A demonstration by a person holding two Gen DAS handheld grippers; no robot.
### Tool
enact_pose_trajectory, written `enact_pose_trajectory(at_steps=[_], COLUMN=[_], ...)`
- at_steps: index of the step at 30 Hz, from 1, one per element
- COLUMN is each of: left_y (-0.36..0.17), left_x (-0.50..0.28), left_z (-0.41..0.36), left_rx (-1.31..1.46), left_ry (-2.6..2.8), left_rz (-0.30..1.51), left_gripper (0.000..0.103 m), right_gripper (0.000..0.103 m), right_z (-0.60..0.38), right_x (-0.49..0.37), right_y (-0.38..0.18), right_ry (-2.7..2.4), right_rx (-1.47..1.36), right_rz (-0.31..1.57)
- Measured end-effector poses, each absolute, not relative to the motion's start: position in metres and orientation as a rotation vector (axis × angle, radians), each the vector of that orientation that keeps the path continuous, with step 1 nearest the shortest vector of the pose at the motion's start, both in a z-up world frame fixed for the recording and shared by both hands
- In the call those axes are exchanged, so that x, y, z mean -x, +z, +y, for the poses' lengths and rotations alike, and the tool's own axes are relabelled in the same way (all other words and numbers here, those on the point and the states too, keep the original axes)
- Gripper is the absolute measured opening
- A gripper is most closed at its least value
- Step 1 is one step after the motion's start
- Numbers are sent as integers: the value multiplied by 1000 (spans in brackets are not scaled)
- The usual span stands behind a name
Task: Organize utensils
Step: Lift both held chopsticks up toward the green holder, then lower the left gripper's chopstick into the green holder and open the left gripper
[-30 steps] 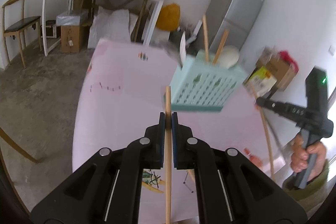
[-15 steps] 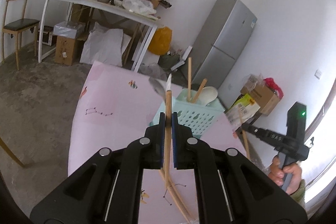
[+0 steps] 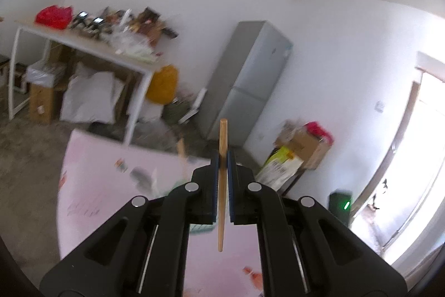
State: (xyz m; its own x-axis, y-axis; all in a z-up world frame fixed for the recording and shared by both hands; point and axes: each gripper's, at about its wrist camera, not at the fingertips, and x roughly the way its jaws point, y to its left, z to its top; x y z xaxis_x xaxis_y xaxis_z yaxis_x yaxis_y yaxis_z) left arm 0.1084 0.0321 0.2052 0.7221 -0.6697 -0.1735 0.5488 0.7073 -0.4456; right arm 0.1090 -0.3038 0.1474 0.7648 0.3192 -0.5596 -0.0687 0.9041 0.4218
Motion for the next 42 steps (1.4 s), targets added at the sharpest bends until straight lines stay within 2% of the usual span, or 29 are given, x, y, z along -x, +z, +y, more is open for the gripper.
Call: enact_pose_trajectory(at_steps=[5,9,15,21,22,26,32,38,42], left_y=[235,235,205,158,151,140,146,136,104], left_x=[-136,-163,-203,-239,-242,-239,-204,-162,-138], left_z=[7,-11,-34,-49,-51,-42,-9,30,50], left_rx=[372,361,345,416,424,446,452,425,370], left_ry=[-706,-664,-582,-623,-635,-644,-631,-570,-482], left_rz=[256,251,275,407,435,462,402,388,454], left_gripper=[5,5,5,5,6,30,50,61,62], right_gripper=[6,6,6,6,6,6,6,6,6], right_z=[-310,-316,-321,-324,-325,-326,-323,-308,-294], right_x=[-111,-113,-112,-111,-111,-112,-118,-136,-164], right_y=[148,149,146,146,146,150,173,217,243], right_ry=[217,216,206,192,190,187,212,267,329], right_rx=[-406,-414,-422,-420,-417,-410,-381,-319,-310], right_rz=[665,657,656,663,662,655,600,490,422])
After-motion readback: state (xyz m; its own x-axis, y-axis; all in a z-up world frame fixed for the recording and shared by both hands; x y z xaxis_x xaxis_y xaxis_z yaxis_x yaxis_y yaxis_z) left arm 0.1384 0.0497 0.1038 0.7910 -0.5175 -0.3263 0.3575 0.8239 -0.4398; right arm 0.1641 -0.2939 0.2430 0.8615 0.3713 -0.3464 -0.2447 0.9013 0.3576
